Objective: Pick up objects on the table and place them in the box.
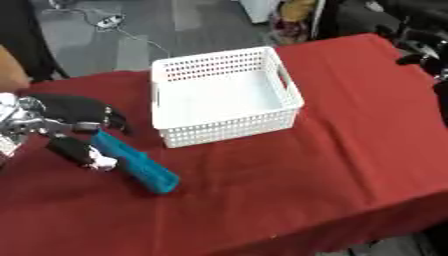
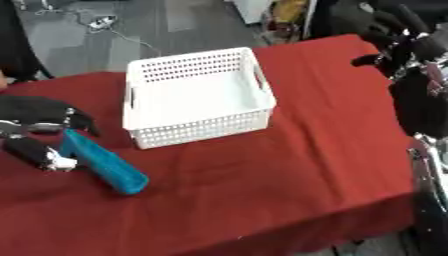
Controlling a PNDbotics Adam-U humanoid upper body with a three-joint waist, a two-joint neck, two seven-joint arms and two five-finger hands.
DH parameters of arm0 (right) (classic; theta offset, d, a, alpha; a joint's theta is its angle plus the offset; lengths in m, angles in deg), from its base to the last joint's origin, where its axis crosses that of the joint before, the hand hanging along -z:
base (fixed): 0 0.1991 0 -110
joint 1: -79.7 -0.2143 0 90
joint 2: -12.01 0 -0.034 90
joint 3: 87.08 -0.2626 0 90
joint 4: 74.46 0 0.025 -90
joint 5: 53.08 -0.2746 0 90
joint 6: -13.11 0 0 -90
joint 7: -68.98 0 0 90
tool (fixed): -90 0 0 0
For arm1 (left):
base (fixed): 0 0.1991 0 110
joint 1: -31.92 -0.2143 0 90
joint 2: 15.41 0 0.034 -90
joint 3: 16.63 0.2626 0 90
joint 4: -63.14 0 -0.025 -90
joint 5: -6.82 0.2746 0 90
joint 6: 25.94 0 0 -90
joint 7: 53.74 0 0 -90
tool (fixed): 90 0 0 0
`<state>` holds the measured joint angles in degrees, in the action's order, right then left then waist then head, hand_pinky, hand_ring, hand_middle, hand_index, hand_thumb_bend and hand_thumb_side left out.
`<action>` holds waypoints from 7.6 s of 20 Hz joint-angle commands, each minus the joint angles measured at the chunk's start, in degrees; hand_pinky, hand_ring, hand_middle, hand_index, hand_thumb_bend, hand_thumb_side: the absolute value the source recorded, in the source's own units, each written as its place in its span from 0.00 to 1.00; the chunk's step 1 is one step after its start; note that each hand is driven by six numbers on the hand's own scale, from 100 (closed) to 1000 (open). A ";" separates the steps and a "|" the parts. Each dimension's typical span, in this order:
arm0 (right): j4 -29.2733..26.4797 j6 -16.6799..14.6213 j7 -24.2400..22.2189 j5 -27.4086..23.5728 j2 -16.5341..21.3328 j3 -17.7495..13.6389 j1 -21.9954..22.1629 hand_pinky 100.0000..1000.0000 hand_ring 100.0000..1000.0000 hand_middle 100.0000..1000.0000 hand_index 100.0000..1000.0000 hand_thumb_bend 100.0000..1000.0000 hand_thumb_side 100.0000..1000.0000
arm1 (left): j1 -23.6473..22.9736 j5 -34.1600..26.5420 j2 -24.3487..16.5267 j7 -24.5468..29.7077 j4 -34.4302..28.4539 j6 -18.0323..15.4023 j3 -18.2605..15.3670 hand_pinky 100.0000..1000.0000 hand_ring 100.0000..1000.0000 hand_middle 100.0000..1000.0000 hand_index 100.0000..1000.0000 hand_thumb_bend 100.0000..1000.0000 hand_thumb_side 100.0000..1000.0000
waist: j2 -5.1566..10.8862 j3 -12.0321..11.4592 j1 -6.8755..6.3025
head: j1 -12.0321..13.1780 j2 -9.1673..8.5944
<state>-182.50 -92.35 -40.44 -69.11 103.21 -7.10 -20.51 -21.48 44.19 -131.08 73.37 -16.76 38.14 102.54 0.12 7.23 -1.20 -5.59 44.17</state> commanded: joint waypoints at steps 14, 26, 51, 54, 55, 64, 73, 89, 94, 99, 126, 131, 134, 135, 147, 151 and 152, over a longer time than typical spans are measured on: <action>-0.75 0.34 0.04 -0.80 1.02 -0.09 -2.32 0.64 0.85 0.90 1.00 0.00 1.00 | 0.05 8.01 1.18 2.93 1.39 -9.36 -0.71 0.91 0.83 0.75 0.90 0.64 0.89 | 0.00 0.61 -0.14 | -0.93 -0.06; -0.72 0.42 0.18 -0.83 1.06 -0.18 -2.40 0.64 0.85 0.90 1.00 0.00 1.00 | -1.77 5.88 -0.74 2.63 0.31 -9.26 -0.34 0.89 0.81 0.74 0.88 0.62 0.92 | 0.04 0.72 -0.22 | -1.05 -0.06; -0.85 0.55 0.15 -1.16 0.73 -0.14 -2.43 0.64 0.85 0.90 1.00 0.00 1.00 | -4.06 5.34 0.70 2.21 0.12 -8.43 -0.27 0.81 0.73 0.66 0.81 0.60 0.90 | -0.12 0.49 -0.02 | -1.23 -0.06; -0.86 0.55 0.13 -1.23 0.70 -0.10 -2.50 0.64 0.85 0.90 1.00 0.00 1.00 | -3.93 6.42 1.40 1.28 0.29 -8.85 -0.41 0.80 0.71 0.64 0.78 0.62 0.90 | -0.17 0.47 0.04 | -1.23 -0.06; -0.86 0.55 0.12 -1.25 0.69 -0.09 -2.53 0.64 0.85 0.90 1.00 0.00 1.00 | -3.92 6.82 1.63 0.93 0.39 -9.02 -0.47 0.80 0.68 0.61 0.76 0.65 0.92 | -0.19 0.48 0.06 | -1.21 -0.06; -0.87 0.55 0.06 -1.40 0.51 -0.05 -2.80 0.64 0.85 0.90 1.00 0.00 1.00 | -3.54 9.71 3.80 0.09 3.56 -9.87 -1.15 0.74 0.58 0.54 0.67 0.52 0.71 | -0.38 0.62 0.28 | -0.99 -0.06; -0.97 0.57 0.17 -1.52 0.20 -0.13 -3.16 0.64 0.85 0.90 1.00 0.00 1.00 | -1.99 14.92 7.60 -9.48 6.84 -9.70 -3.26 0.14 0.00 0.09 0.17 0.00 0.02 | -0.68 0.81 0.57 | -1.01 -0.06; -0.87 0.64 0.47 -1.18 0.39 -0.53 -2.97 0.64 0.85 0.90 1.00 0.00 1.00 | -4.11 12.84 3.57 -30.07 8.45 -7.37 -7.25 0.00 0.00 0.00 0.00 0.00 0.30 | -0.50 0.67 0.34 | -1.32 -0.06; -0.74 0.67 0.59 -1.07 0.59 -0.64 -2.64 0.64 0.85 0.90 1.00 0.00 1.00 | -6.34 2.82 -1.30 -19.35 4.42 -2.69 -9.27 0.00 0.00 0.00 0.00 0.00 0.34 | -0.07 0.45 0.17 | -1.73 -0.06; -0.61 0.69 0.70 -0.92 0.67 -0.79 -2.30 0.64 0.84 0.90 1.00 0.00 1.00 | -8.81 -5.01 -4.93 -12.90 -0.62 1.83 -10.52 0.00 0.00 0.00 0.00 0.00 0.34 | 0.08 0.37 0.09 | -1.73 -0.06; 0.05 0.87 0.13 -0.98 0.63 -0.41 -1.47 0.64 0.84 0.90 1.00 0.00 1.00 | 12.96 3.46 1.49 -7.46 2.70 2.13 -12.40 0.00 0.00 0.00 0.00 0.00 0.06 | 1.48 0.03 -0.07 | -1.68 -0.06; 0.09 0.92 0.02 -1.17 0.55 -0.28 -1.62 0.64 0.84 0.90 1.00 0.00 1.00 | 17.18 6.76 6.07 -8.91 8.79 1.09 -13.01 0.00 0.00 0.00 0.00 0.00 0.08 | 1.64 0.10 -0.03 | -1.20 -0.06; 0.10 0.98 -0.03 -1.32 0.47 -0.19 -1.81 0.64 0.84 0.90 1.00 0.00 1.00 | 19.03 8.49 8.21 -10.37 12.44 0.74 -13.73 0.00 0.00 0.00 0.00 0.00 0.10 | 1.69 0.24 -0.02 | -0.89 -0.06; 0.09 1.00 -0.06 -1.37 0.46 -0.14 -1.90 0.64 0.84 0.90 1.00 0.00 1.00 | 19.57 8.88 8.82 -10.83 13.62 0.67 -13.98 0.00 0.00 0.00 0.00 0.00 0.12 | 1.70 0.34 -0.04 | -0.77 -0.06; 0.23 1.32 -0.61 -1.93 0.24 0.40 -2.80 0.64 0.84 0.90 1.00 0.00 1.00 | 22.52 12.65 12.66 -14.84 21.38 0.20 -16.29 0.00 0.00 0.00 0.00 0.00 0.18 | 1.68 1.16 -0.18 | -0.86 -0.06; 0.21 1.37 -0.70 -2.11 0.08 0.51 -3.00 0.64 0.84 0.90 1.00 0.00 1.00 | 23.24 14.44 14.83 -16.34 22.91 0.71 -17.22 0.00 0.00 0.00 0.00 0.00 0.21 | 1.70 1.43 -0.06 | -0.35 -0.06; 0.20 1.38 -0.75 -2.16 0.02 0.56 -3.04 0.64 0.84 0.90 1.00 0.00 1.00 | 23.46 15.05 15.64 -16.89 23.55 1.08 -17.63 0.00 0.00 0.00 0.00 0.00 0.22 | 1.69 1.50 -0.01 | -0.12 -0.06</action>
<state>-181.77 -90.92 -40.88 -70.98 102.65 -6.42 -22.51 0.22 58.55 -115.24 57.23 6.83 38.95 86.07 1.04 8.67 -1.40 -6.39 44.19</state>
